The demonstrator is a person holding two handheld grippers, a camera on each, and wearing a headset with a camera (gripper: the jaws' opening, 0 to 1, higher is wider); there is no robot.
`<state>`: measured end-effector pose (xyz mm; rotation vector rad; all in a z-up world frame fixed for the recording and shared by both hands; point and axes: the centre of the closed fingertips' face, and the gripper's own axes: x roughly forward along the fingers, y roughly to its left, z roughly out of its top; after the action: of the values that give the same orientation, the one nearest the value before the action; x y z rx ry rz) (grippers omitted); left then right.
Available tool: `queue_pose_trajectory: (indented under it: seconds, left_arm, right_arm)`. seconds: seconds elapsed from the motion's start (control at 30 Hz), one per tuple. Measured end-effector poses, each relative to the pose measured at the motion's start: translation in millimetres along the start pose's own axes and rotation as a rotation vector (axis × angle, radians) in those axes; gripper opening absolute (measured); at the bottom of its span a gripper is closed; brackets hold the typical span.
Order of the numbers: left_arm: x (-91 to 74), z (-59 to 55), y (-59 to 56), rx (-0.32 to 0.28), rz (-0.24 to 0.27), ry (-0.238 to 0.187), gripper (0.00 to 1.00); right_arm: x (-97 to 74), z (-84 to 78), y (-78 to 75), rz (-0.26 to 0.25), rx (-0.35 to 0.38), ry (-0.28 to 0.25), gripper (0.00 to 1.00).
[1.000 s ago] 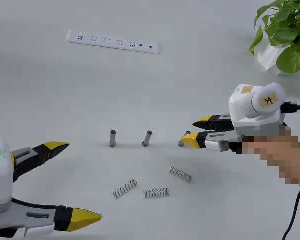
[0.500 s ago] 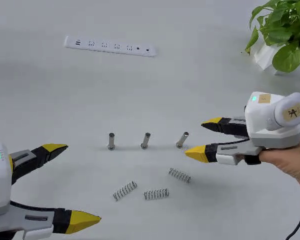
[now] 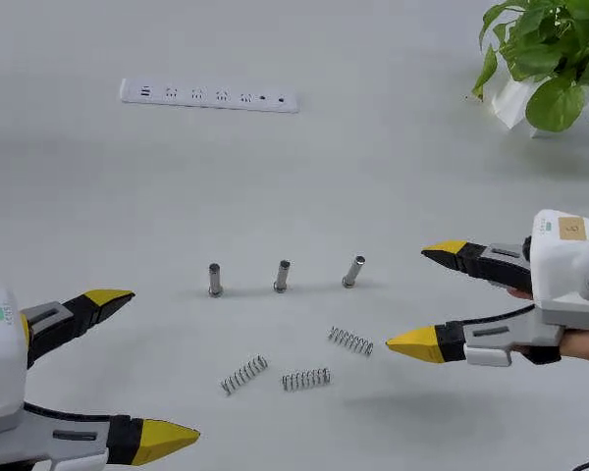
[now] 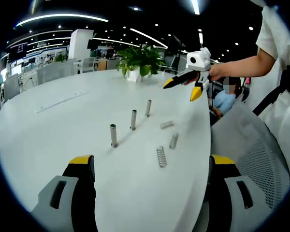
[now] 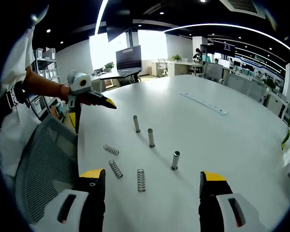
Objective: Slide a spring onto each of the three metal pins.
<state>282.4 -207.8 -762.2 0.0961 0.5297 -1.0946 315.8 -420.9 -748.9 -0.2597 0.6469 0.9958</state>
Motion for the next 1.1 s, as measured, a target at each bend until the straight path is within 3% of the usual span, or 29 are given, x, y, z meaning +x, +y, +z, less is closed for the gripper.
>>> queue_pose_trajectory:
  seconds: [0.13, 0.27, 0.47, 0.5, 0.77, 0.83, 0.93, 1.0, 1.07, 1.1]
  left_arm:
    - [3.7, -3.4, -2.1, 0.024, 0.009, 0.042, 0.94]
    - [8.6, -9.7, -4.8, 0.067, 0.018, 0.113, 0.87]
    - [18.7, -13.7, -10.7, 0.097, 0.018, 0.186, 0.75]
    - [20.0, -13.4, -10.6, 0.098, 0.017, 0.186, 0.74]
    - [31.1, -24.8, -12.1, 0.041, 0.064, 0.308, 0.48]
    - [36.1, -22.9, -13.3, 0.045, 0.061, 0.307, 0.45]
    - [43.7, -25.8, -15.2, 0.033, 0.062, 0.344, 0.41]
    - [45.5, -32.4, -14.8, 0.032, 0.069, 0.394, 0.37]
    - [52.0, -33.9, -18.2, 0.035, 0.057, 0.402, 0.36]
    - [50.5, -39.5, -16.3, 0.028, 0.077, 0.445, 0.33]
  right_arm:
    - [-5.6, -8.2, 4.9, 0.000, -0.001, -0.003, 0.82]
    - [-10.8, -13.9, 8.4, 0.000, 0.002, 0.001, 0.83]
    - [-16.1, -18.1, 11.0, -0.009, 0.002, -0.006, 0.84]
    - [-16.7, -18.9, 11.6, -0.009, 0.003, -0.007, 0.84]
    - [-23.0, -22.3, 12.7, -0.017, 0.005, -0.013, 0.83]
    - [-24.0, -22.9, 12.3, -0.021, 0.008, -0.017, 0.83]
    - [-25.6, -26.1, 11.6, -0.025, 0.015, -0.019, 0.83]
    - [-26.3, -28.3, 11.8, -0.026, 0.018, -0.018, 0.83]
    - [-27.7, -30.8, 12.5, -0.025, 0.020, -0.016, 0.83]
    - [-28.5, -31.9, 12.7, -0.024, 0.024, -0.016, 0.83]
